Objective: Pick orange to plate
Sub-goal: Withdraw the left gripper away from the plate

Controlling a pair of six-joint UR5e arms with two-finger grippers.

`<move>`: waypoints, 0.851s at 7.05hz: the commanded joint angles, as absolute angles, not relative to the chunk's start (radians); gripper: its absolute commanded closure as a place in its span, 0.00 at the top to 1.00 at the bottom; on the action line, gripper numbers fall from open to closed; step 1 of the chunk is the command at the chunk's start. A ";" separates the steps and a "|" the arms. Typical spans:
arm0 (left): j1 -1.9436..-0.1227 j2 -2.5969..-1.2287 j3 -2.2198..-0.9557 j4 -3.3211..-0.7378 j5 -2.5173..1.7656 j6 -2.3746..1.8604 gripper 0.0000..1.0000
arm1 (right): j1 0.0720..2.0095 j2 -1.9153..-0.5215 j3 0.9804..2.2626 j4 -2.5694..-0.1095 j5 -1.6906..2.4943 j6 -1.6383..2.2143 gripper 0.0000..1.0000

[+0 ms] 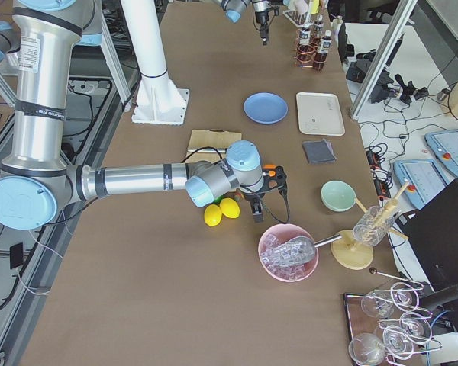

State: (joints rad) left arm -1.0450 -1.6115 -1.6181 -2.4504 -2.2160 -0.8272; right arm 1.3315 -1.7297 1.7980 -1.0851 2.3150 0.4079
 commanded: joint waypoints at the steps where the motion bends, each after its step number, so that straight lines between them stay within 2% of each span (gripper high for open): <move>1: -1.338 -1.534 -1.600 -2.240 -2.417 -0.369 0.98 | 1.331 -1.730 1.798 -1.085 2.315 0.403 1.00; 3: -1.504 -1.595 -1.600 -1.731 -2.398 0.136 0.98 | 1.331 -1.730 1.798 -1.085 2.315 0.405 1.00; 4: -1.569 -1.620 -1.600 -1.572 -2.375 0.267 0.98 | 1.331 -1.730 1.798 -1.085 2.313 0.405 1.00; 6: -1.571 -1.615 -1.594 -1.475 -2.376 0.284 0.98 | 1.321 -1.724 1.796 -1.094 2.286 0.416 1.00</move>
